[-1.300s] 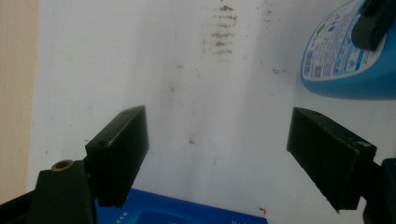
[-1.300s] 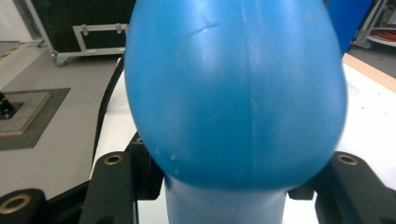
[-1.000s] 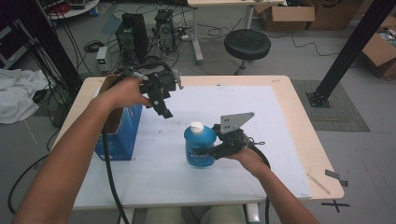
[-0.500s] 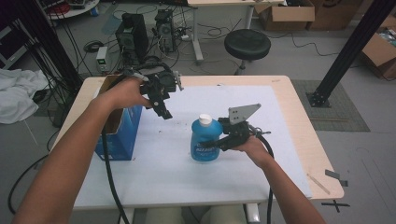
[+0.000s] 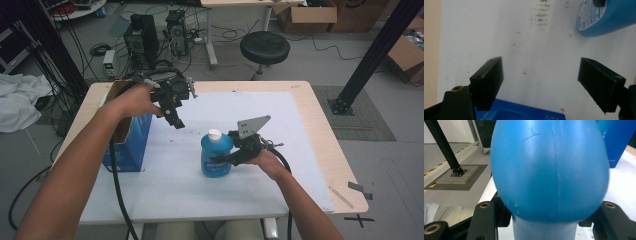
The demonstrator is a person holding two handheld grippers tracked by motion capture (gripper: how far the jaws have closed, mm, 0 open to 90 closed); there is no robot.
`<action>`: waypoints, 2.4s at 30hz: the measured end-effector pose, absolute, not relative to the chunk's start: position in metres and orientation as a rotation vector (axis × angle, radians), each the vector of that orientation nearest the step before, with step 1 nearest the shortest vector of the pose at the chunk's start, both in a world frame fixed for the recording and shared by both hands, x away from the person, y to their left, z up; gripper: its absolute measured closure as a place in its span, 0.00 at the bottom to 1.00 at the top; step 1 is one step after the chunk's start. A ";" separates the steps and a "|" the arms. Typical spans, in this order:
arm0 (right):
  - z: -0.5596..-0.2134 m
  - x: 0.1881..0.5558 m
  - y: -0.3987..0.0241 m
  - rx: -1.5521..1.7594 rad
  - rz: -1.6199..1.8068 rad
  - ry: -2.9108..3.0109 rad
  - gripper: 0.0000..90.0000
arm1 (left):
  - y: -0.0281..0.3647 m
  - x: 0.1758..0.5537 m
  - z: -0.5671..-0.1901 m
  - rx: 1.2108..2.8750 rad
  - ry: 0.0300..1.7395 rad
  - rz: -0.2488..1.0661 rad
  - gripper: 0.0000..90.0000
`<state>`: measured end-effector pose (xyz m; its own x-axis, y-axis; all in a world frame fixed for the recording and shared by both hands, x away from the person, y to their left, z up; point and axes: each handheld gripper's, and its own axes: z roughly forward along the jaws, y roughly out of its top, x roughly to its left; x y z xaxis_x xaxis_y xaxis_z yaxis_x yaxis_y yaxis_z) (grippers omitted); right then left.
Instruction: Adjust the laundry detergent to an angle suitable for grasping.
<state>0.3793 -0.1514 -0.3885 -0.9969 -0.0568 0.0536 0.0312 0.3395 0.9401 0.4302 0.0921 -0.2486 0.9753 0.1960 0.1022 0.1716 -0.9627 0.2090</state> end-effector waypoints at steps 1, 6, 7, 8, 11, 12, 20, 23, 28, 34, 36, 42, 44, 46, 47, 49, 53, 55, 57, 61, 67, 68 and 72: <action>-0.390 0.379 -0.151 0.024 -1.758 -2.507 0.48 | 0.092 0.430 -0.249 2.921 0.280 0.177 0.24; -0.395 0.379 -0.150 0.028 -1.756 -2.504 0.48 | 0.092 0.430 -0.249 2.922 0.278 0.180 0.24; -0.396 0.379 -0.151 0.027 -1.758 -2.501 0.48 | 0.091 0.431 -0.249 2.924 0.276 0.178 0.24; -0.397 0.379 -0.151 0.024 -1.760 -2.500 0.48 | 0.091 0.431 -0.250 2.925 0.277 0.177 0.24; -0.401 0.378 -0.151 0.014 -1.761 -2.494 0.48 | 0.091 0.431 -0.250 2.927 0.276 0.176 0.24; -0.402 0.378 -0.151 0.012 -1.758 -2.494 0.48 | 0.090 0.431 -0.251 2.921 0.282 0.174 0.24; -0.403 0.376 -0.153 0.018 -1.761 -2.498 0.48 | 0.089 0.431 -0.252 2.927 0.272 0.174 0.24; -0.403 0.376 -0.153 0.017 -1.757 -2.499 0.48 | 0.088 0.430 -0.252 2.926 0.271 0.176 0.24; -0.403 0.376 -0.153 0.008 -1.756 -2.503 0.47 | 0.088 0.430 -0.251 2.926 0.274 0.173 0.24; -0.403 0.376 -0.153 0.000 -1.756 -2.497 0.46 | 0.088 0.429 -0.251 2.921 0.271 0.178 0.24; -0.404 0.376 -0.153 -0.014 -1.762 -2.489 0.44 | 0.089 0.429 -0.251 2.923 0.276 0.179 0.24; -0.404 0.377 -0.153 -0.030 -1.766 -2.482 0.38 | 0.090 0.429 -0.251 2.923 0.279 0.179 0.24; -0.404 0.378 -0.154 -0.036 -1.771 -2.482 0.37 | 0.090 0.429 -0.251 2.922 0.278 0.178 0.24; -0.404 0.378 -0.155 -0.041 -1.770 -2.483 0.37 | 0.090 0.429 -0.251 2.924 0.277 0.179 0.24; -0.404 0.378 -0.155 -0.042 -1.769 -2.482 0.37 | 0.090 0.429 -0.251 2.924 0.277 0.178 0.24; -0.404 0.377 -0.155 -0.041 -1.765 -2.491 0.36 | 0.090 0.429 -0.251 2.924 0.277 0.178 0.24; -0.404 0.377 -0.154 -0.049 -1.766 -2.491 0.33 | 0.089 0.429 -0.251 2.925 0.276 0.179 0.24; -0.404 0.377 -0.154 -0.051 -1.768 -2.491 0.32 | 0.089 0.429 -0.251 2.924 0.279 0.178 0.24; -0.403 0.377 -0.155 -0.066 -1.773 -2.489 0.30 | 0.089 0.429 -0.252 2.924 0.280 0.178 0.24; -0.403 0.376 -0.156 -0.076 -1.758 -2.498 0.29 | 0.089 0.429 -0.252 2.925 0.280 0.177 0.24; -0.398 0.376 -0.162 -0.097 -1.772 -2.502 0.26 | 0.089 0.429 -0.252 2.926 0.281 0.178 0.24; -0.397 0.376 -0.163 -0.097 -1.771 -2.503 0.25 | 0.089 0.429 -0.252 2.925 0.281 0.178 0.24; -0.394 0.376 -0.167 -0.099 -1.767 -2.514 0.25 | 0.089 0.430 -0.252 2.925 0.279 0.177 0.24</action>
